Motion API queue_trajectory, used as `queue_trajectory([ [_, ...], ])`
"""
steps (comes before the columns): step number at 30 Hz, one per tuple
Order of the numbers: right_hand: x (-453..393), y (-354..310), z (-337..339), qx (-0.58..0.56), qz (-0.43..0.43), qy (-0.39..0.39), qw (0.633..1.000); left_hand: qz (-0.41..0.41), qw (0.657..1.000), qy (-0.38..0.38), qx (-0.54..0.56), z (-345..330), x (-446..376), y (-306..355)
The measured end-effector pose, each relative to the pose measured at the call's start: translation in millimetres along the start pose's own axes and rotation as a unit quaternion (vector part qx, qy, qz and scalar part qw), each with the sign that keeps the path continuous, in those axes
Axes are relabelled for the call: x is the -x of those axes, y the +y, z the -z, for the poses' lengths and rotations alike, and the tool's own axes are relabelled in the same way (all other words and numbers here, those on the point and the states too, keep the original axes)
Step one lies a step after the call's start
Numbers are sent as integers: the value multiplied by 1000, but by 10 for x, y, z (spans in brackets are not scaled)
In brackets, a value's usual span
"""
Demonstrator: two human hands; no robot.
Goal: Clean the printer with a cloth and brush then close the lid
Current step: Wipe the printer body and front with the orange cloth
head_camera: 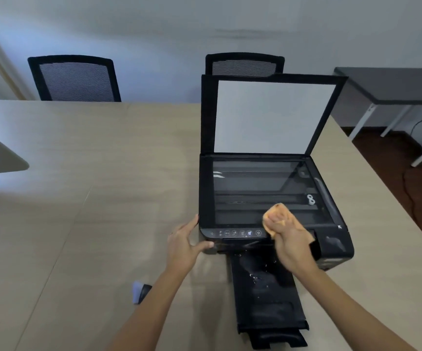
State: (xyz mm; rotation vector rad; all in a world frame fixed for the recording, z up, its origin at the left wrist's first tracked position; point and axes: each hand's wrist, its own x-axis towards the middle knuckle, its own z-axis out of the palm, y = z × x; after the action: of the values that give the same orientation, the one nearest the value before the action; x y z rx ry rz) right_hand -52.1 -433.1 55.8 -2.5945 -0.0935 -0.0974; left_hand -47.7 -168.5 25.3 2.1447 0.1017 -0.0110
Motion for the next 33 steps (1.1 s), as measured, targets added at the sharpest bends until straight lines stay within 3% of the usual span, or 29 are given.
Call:
queue_trajectory([
  [5,-141,-744,-580,-65,71,-85,992,-3,1000,2,-30,-21,-23,-51],
  [8,-80,-588,-494,-96,88,-112,985,-11,999,-2,-51,-33,-37,-66],
  [11,60,-79,-154,-75,59,-27,995,-24,998,0,-51,-34,-50,-66],
  [16,29,144,-5,-91,-111,83,986,-35,998,-13,-47,5,-61,-10],
  [18,26,-51,-176,-64,-71,72,993,-38,998,-28,-51,6,-69,56],
  [20,58,-236,-272,-91,-13,8,996,-26,998,-36,-44,13,-66,129],
  [24,71,52,-66,-57,43,-41,997,-9,996,-77,-38,-77,-73,332],
  [29,7,488,394,-22,-71,-15,997,34,994,-71,-79,-214,-120,511],
  [33,204,752,674,-14,-104,128,986,48,992,-82,-80,-255,-159,517],
])
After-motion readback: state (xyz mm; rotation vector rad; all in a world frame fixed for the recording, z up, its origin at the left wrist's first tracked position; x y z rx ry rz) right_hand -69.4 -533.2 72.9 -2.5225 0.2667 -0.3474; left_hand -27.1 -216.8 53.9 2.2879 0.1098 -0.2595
